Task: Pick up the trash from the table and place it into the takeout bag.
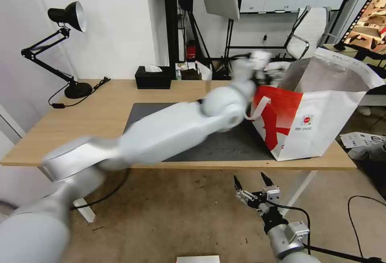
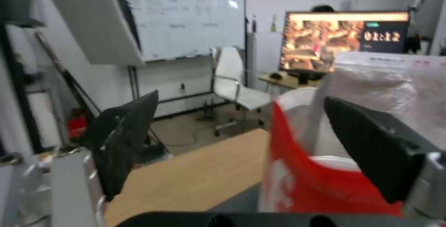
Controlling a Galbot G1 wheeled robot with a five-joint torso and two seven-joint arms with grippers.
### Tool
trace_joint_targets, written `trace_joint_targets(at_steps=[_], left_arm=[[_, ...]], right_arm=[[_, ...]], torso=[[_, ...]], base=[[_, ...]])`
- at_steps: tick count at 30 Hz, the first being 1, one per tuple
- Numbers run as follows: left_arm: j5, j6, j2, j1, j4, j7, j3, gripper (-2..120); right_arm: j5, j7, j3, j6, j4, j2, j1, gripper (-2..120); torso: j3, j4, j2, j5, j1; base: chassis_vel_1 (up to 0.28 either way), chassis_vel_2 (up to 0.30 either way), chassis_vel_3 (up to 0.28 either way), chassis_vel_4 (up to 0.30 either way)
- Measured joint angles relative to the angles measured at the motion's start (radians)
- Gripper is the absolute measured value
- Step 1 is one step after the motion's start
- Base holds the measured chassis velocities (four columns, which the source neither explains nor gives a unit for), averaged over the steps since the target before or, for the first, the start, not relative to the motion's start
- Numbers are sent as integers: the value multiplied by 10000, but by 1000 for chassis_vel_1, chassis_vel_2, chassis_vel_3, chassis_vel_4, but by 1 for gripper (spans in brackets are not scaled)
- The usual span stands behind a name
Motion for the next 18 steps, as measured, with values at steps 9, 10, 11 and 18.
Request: trace_joint_targets(at_steps=[9,10,11,18], left_arm=[[1743,-845,2932,4051,-2309,1150,-3362,100],[2054,-948,3208,4862,-2564,1299,-3947,100],[2245,-1050,3427,5666,-2835,1363,-4552,100],[3328,-1724,3952,8784,-3748,1559,-7243,100]], right_arm=[[-1,-1,0,0,0,0,0,100],[0,-2,0,0,0,0,0,100],[0,0,0,0,0,0,0,100],[0,1,0,0,0,0,0,100]], torso=[[-1,0,1,-3,0],[-1,2,1,-4,-1],[-1,2,0,-3,-1],[-1,-3,1,3,0]], base=[[0,0,0,0],[0,0,0,0],[0,0,0,0],[0,0,0,0]])
